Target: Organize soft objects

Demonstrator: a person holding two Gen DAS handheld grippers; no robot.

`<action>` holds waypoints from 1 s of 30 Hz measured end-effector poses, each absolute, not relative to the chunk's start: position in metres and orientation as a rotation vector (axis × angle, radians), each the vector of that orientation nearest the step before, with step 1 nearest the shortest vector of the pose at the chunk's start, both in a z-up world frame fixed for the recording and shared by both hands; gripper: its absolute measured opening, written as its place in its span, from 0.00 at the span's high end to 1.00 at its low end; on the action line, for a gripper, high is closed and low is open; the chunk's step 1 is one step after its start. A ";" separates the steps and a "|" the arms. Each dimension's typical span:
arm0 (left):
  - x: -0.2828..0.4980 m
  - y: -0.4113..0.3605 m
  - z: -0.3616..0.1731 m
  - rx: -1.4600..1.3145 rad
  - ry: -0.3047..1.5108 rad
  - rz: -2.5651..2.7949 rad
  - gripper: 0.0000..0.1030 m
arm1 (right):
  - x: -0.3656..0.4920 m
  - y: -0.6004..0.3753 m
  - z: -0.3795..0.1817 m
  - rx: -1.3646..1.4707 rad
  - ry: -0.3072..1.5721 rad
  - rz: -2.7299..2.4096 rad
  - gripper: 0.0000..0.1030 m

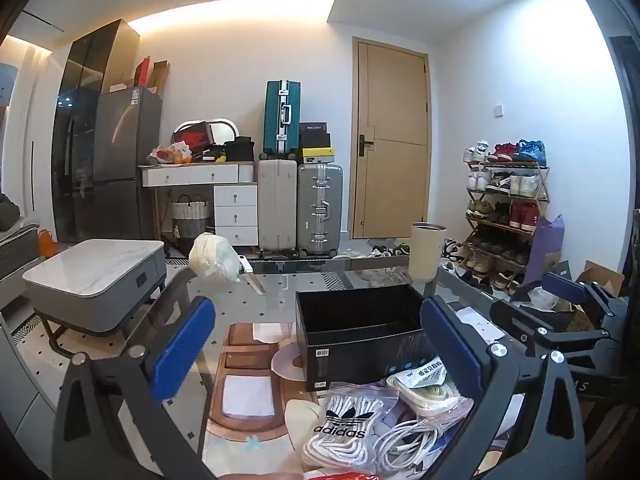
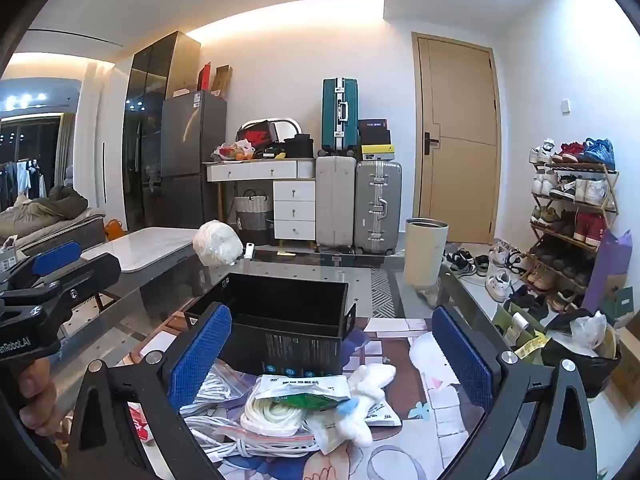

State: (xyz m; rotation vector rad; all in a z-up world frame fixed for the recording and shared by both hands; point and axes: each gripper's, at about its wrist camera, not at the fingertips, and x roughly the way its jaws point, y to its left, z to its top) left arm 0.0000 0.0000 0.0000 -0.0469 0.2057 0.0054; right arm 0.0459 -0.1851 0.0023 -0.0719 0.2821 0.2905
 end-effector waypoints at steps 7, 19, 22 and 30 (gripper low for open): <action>0.003 0.001 -0.002 -0.057 0.226 0.010 0.00 | 0.046 -0.185 0.002 -0.060 0.284 0.292 0.01; 0.001 0.002 -0.001 -0.058 0.228 0.012 0.00 | 0.046 -0.185 0.002 -0.061 0.288 0.292 0.01; 0.003 -0.001 -0.003 -0.060 0.236 0.015 0.00 | 0.046 -0.185 0.002 -0.061 0.290 0.292 0.01; 0.003 0.002 -0.004 -0.068 0.234 0.010 0.00 | 0.046 -0.185 0.002 -0.059 0.291 0.291 0.01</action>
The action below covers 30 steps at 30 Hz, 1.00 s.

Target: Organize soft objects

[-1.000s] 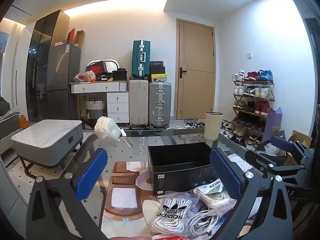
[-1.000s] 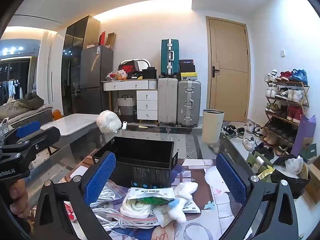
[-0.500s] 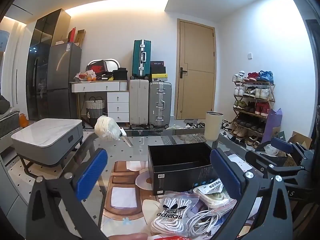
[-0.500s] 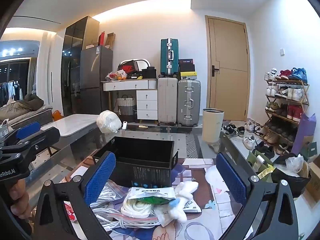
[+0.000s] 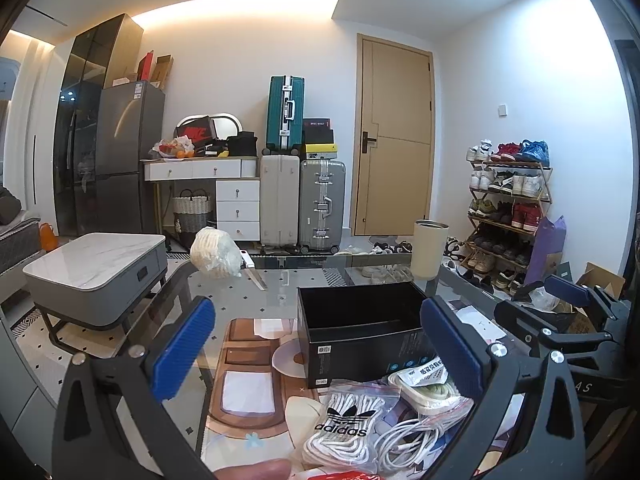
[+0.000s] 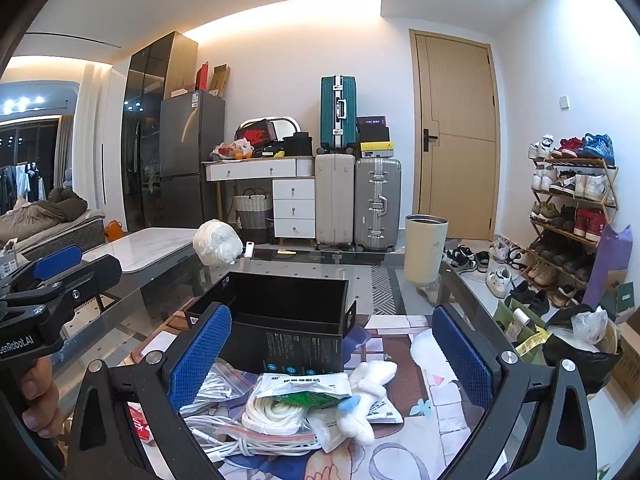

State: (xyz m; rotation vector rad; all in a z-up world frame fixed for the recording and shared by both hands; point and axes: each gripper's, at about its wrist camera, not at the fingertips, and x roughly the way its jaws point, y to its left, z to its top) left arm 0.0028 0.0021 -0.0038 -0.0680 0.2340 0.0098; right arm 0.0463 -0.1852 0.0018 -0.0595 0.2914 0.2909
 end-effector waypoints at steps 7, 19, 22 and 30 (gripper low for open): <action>0.001 0.001 -0.003 -0.065 0.230 0.010 0.00 | 0.046 -0.185 0.002 -0.059 0.291 0.292 0.01; 0.001 0.001 -0.001 -0.065 0.230 0.011 0.00 | 0.046 -0.185 0.002 -0.059 0.292 0.291 0.01; 0.001 0.001 -0.002 -0.066 0.231 0.011 0.00 | 0.046 -0.185 0.002 -0.059 0.293 0.292 0.01; 0.001 0.001 -0.001 -0.065 0.231 0.011 0.00 | 0.046 -0.185 0.002 -0.059 0.292 0.291 0.01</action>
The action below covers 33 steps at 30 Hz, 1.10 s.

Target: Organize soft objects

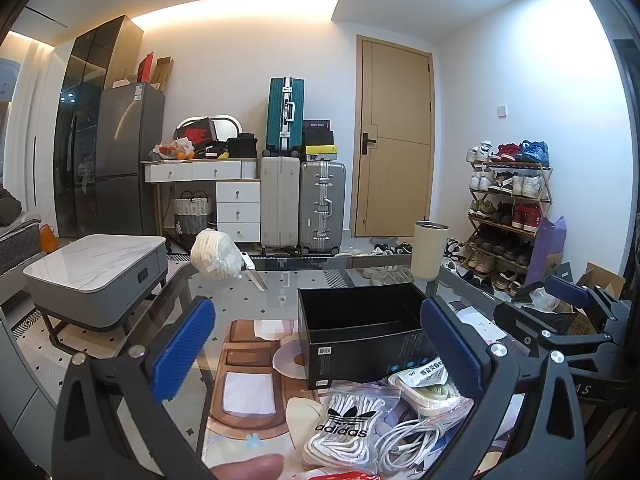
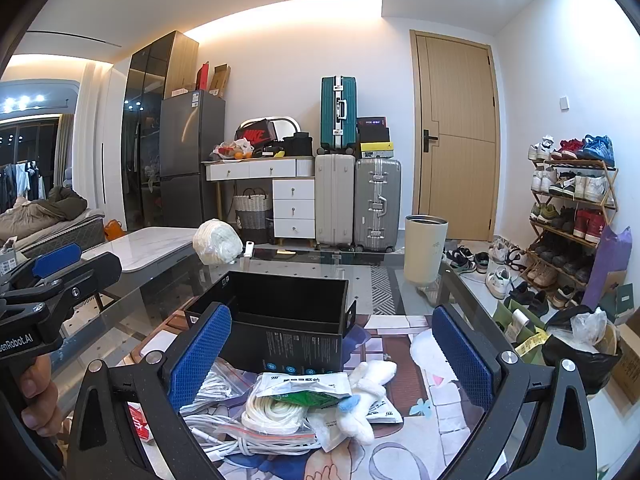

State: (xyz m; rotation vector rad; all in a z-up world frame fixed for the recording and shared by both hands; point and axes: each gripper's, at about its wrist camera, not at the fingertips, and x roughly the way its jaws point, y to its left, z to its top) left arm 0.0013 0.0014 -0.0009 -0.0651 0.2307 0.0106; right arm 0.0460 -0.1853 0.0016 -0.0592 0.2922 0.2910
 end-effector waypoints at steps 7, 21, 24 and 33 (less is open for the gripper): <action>0.001 0.001 -0.001 -0.064 0.231 0.011 0.00 | 0.046 -0.185 0.002 -0.060 0.293 0.291 0.01; 0.002 0.002 -0.002 -0.068 0.232 0.014 0.00 | 0.046 -0.185 0.001 -0.058 0.293 0.291 0.01; 0.003 0.002 -0.003 -0.069 0.239 0.011 0.00 | 0.045 -0.184 -0.002 -0.052 0.295 0.288 0.01; 0.017 0.011 0.014 -0.076 0.339 0.021 0.00 | 0.062 -0.193 0.021 -0.026 0.350 0.260 0.01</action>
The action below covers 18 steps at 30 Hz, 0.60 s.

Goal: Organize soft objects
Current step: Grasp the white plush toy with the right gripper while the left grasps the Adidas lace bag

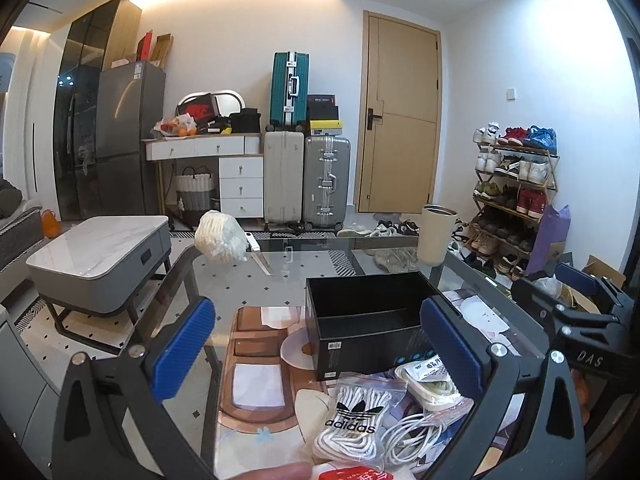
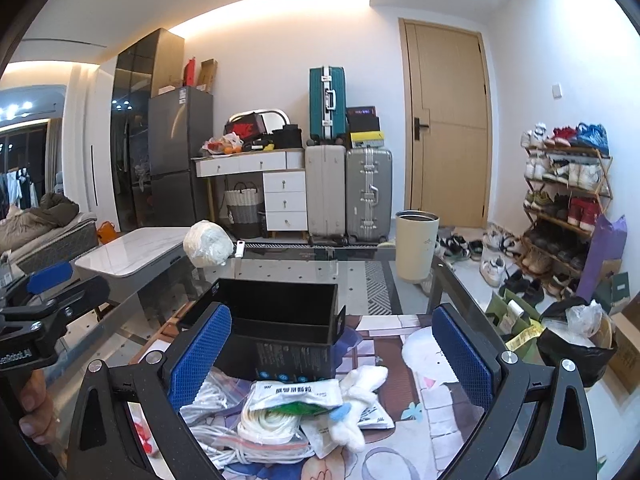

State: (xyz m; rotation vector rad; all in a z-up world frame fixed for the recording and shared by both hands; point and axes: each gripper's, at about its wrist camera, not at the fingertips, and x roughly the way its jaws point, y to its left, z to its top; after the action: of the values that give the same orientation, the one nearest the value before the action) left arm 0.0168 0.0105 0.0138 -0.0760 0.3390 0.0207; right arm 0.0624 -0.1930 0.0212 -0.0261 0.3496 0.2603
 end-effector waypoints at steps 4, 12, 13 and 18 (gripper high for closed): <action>0.038 0.017 0.019 -0.058 0.460 0.016 0.00 | 0.081 -0.193 0.027 -0.051 0.418 0.256 0.01; 0.081 0.014 -0.003 0.014 0.709 -0.033 0.00 | 0.134 -0.190 0.015 -0.131 0.670 0.281 0.01; 0.084 0.012 -0.006 0.025 0.738 -0.041 0.00 | 0.141 -0.191 0.011 -0.126 0.709 0.295 0.01; 0.100 -0.002 -0.033 0.062 0.871 -0.111 0.08 | 0.159 -0.183 -0.013 -0.153 0.836 0.353 0.01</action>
State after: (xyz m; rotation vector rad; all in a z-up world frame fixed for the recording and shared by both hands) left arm 0.1002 -0.0020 -0.0332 0.0619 0.8709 -0.1105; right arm 0.1592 -0.1831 -0.0131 -0.1525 0.8361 0.3528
